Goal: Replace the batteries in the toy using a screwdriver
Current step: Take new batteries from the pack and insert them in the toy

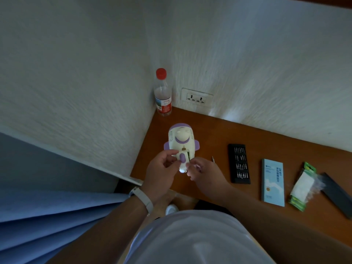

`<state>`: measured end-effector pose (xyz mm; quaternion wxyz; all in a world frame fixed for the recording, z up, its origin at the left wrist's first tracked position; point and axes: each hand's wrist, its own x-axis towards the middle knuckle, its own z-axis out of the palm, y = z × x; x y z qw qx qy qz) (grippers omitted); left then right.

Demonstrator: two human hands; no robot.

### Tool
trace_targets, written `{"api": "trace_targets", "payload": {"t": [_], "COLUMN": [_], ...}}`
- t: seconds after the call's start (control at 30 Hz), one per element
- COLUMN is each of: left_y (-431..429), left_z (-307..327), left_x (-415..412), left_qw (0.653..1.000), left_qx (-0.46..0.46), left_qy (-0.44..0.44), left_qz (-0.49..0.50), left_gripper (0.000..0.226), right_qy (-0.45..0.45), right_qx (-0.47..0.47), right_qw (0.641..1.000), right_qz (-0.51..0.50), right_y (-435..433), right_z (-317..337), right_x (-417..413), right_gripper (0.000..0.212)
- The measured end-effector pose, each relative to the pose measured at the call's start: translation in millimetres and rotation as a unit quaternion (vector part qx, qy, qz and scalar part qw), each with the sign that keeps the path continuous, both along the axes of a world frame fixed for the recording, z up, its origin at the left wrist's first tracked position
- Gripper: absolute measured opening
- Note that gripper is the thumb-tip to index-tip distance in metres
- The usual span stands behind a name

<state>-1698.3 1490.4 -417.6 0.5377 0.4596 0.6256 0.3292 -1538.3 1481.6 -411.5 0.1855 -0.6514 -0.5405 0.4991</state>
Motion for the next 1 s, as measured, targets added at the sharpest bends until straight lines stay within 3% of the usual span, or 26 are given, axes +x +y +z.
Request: {"api": "trace_targets", "payload": {"t": [0.33,1.0], "left_y": [1,-7], "left_z": [-7,-11], "left_x": [6,1], "left_qw": [0.999,0.999], "left_qx": [0.009,0.01], "left_qy": [0.037,0.038], "left_qz": [0.023,0.004], "left_gripper": [0.025,0.016], "right_qy": [-0.042,-0.038], "right_qx": [0.005,0.026], "right_qw": [0.999,0.999], "right_qz": [0.013,-0.008], "right_y": [5,2], "right_z": [3,-6], "right_x": [-1,2], "right_gripper": [0.02,0.017]}}
